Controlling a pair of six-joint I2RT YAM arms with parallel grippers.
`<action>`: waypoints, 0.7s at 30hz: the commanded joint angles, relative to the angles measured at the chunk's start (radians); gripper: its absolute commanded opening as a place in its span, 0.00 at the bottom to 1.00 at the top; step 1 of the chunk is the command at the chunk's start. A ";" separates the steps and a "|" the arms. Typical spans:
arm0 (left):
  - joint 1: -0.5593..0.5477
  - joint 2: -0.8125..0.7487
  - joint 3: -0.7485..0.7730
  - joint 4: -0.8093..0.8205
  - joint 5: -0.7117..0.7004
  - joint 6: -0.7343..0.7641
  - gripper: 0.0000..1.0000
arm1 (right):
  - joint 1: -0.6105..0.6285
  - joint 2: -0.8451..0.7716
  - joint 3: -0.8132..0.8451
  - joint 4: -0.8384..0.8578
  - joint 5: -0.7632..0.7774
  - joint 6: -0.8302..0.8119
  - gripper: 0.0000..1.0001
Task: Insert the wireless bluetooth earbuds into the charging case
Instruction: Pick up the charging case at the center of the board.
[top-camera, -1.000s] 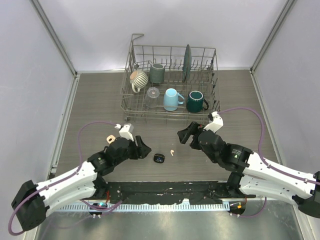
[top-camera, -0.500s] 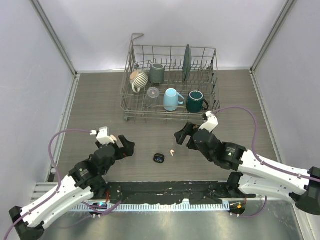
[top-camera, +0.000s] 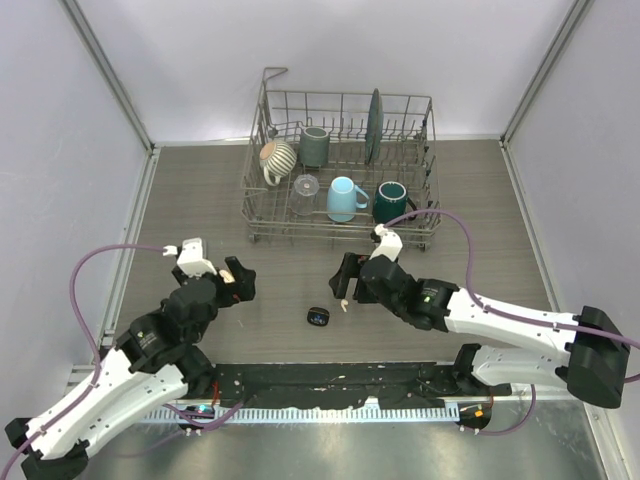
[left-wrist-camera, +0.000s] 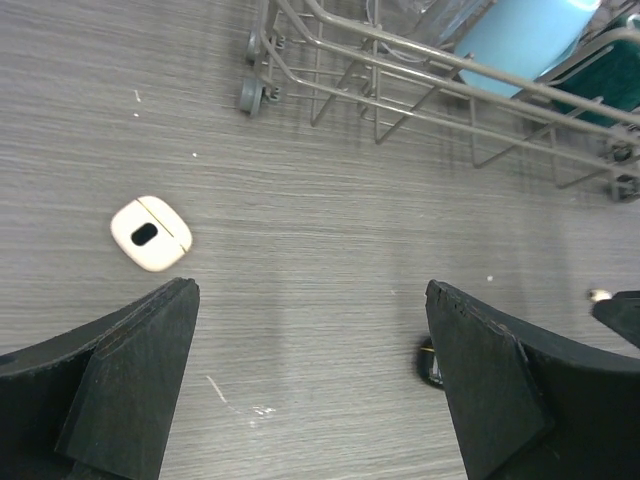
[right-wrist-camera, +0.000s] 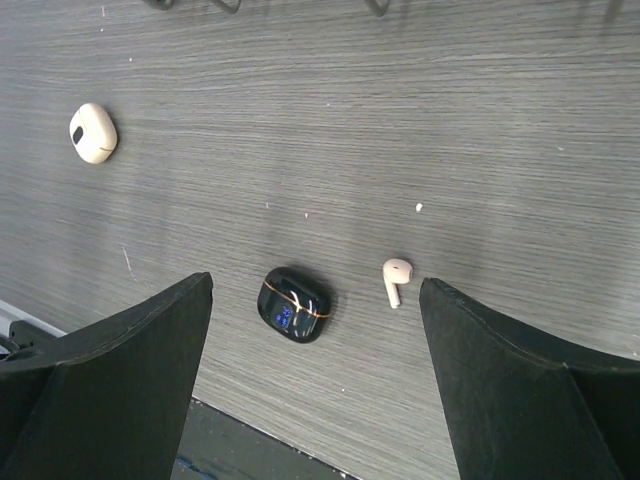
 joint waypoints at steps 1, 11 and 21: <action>0.053 0.064 0.033 0.052 0.033 0.127 1.00 | -0.002 0.024 0.050 0.074 -0.040 -0.030 0.90; 0.588 0.174 0.099 0.111 0.479 0.272 1.00 | -0.002 0.021 0.049 0.101 -0.083 -0.063 0.90; 1.042 0.334 0.175 0.059 0.877 0.321 1.00 | 0.024 0.167 0.127 0.134 -0.117 -0.175 0.89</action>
